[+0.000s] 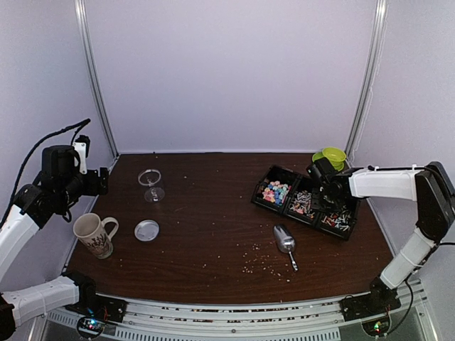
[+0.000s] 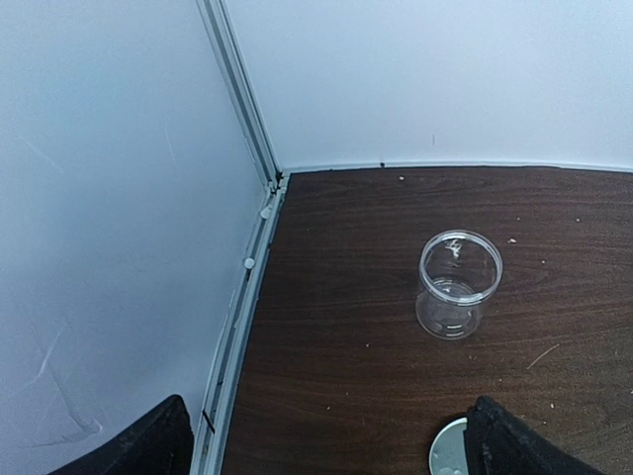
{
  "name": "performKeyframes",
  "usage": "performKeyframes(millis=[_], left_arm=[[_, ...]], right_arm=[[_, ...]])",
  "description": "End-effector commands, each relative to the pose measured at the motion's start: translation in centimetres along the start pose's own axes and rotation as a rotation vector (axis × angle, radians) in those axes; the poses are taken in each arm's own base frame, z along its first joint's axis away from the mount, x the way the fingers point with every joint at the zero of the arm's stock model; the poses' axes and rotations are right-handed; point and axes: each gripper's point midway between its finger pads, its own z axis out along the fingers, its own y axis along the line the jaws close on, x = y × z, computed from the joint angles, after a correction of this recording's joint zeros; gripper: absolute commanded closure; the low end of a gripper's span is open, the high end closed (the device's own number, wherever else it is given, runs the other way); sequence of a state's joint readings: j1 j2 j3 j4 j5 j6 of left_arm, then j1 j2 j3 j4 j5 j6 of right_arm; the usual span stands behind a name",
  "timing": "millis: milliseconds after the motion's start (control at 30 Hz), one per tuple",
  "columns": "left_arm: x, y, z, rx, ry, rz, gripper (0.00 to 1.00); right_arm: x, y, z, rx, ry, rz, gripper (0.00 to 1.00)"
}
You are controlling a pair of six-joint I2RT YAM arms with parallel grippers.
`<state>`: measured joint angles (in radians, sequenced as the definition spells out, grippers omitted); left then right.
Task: Pack the candies
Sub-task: Move the plate to the center of the board.
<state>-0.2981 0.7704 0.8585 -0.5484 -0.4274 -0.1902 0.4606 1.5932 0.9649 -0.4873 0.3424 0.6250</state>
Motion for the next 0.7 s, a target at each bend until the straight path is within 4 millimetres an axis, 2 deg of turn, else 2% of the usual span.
performKeyframes(millis=[0, 67, 133, 333, 667], left_arm=[[-1.5, 0.2, -0.4, 0.004, -0.039, -0.028, 0.02], [-1.5, 0.1, -0.4, 0.006, -0.038, -0.028, 0.02], [-1.4, 0.1, -0.3, 0.009, -0.036, -0.027, 0.02], [-1.4, -0.1, -0.2, 0.014, -0.032, -0.021, 0.02], [-1.2, -0.5, 0.2, 0.032, -0.018, -0.01, 0.02]], right_arm=[[-2.6, 3.1, -0.4, -0.025, -0.061, -0.073, 0.67], [-3.2, 4.3, -0.2, -0.028, -0.061, -0.118, 0.67], [-3.8, 5.6, -0.2, -0.035, -0.069, -0.169, 0.72], [-5.7, 10.1, -0.7, -0.095, -0.093, -0.281, 0.69], [-8.8, 18.1, -0.3, -0.18, -0.139, -0.345, 0.7]])
